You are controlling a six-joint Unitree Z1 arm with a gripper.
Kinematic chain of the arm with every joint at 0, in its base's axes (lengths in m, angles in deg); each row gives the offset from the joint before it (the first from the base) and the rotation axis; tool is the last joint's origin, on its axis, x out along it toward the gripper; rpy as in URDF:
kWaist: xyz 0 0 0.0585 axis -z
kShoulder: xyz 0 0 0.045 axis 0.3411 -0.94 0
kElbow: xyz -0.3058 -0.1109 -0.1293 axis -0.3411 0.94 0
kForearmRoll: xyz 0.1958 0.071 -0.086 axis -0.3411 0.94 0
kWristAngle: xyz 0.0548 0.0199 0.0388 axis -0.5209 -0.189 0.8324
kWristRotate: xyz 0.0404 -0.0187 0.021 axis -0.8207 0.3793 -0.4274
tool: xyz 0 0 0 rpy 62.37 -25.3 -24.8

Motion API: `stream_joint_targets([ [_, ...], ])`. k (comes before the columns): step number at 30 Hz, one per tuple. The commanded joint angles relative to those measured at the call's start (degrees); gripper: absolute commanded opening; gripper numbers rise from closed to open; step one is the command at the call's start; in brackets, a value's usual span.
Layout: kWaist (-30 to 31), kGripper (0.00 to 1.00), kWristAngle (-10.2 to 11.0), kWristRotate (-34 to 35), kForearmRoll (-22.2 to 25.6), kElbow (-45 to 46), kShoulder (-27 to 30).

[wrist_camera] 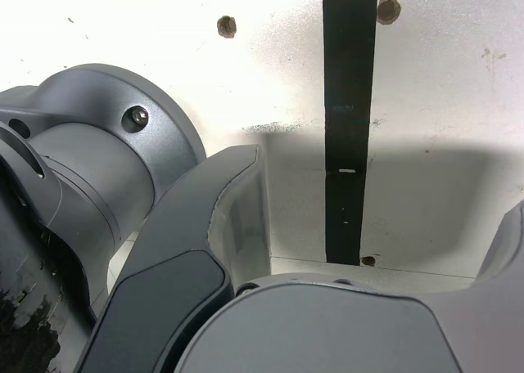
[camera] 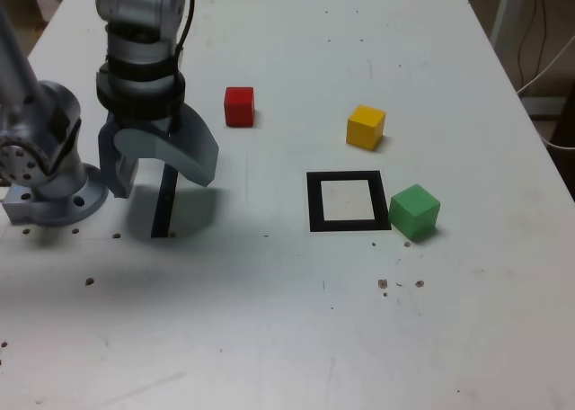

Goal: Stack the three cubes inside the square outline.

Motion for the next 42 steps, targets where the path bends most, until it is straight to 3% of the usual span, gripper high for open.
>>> stream_joint_targets([
  [1, -0.02, 1.0, -0.01, -0.08, 0.2, 0.0, -0.14],
  [25, -0.7, 1.0, 0.25, -1.7, 1.85, -1.27, 0.38],
  [34, -6.12, 0.99, 1.83, -7.62, 3.16, -4.09, -0.59],
  [42, -12.57, 0.99, 3.15, -14.3, 7.92, -10.78, -2.41],
])
